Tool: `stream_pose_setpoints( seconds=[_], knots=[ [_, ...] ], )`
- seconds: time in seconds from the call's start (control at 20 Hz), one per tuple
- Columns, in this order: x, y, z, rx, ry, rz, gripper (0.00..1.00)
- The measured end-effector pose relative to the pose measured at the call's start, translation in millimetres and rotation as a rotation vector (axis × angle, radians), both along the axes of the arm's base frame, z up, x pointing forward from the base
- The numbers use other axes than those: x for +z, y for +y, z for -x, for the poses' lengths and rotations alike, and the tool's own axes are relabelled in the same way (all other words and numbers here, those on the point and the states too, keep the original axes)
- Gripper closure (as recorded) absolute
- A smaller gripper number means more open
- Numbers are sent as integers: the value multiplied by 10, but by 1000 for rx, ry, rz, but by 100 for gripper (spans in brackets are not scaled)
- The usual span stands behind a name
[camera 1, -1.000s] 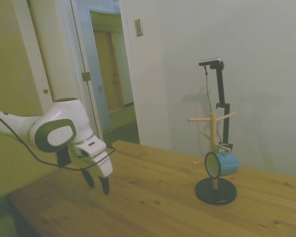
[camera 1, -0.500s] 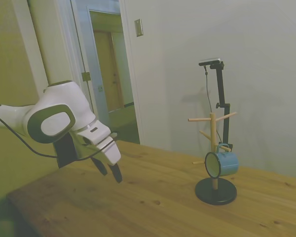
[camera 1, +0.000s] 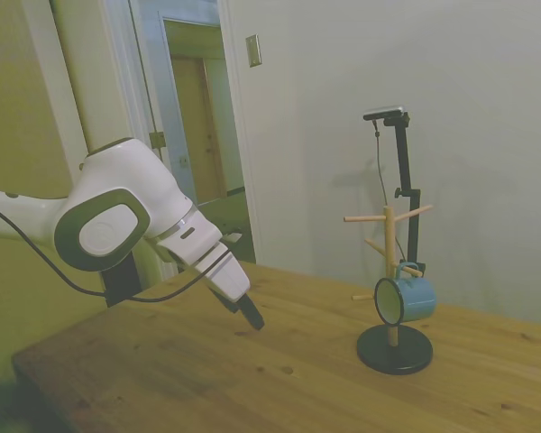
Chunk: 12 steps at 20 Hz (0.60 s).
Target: Unload the mug
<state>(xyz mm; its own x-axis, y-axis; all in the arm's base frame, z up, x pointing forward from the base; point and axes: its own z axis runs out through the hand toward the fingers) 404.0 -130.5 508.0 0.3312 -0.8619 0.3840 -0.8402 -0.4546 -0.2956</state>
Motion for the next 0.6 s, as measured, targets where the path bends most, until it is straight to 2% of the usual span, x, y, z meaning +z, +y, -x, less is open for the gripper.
stream_pose_setpoints(
  seconds=[0.2,0.5,0.6],
  knots=[
    [-32,-307,-110,-87,-74,30,0],
    [-33,-732,-419,-157,-166,55,0],
    [-115,-928,-602,-173,-158,49,0]
  ],
)
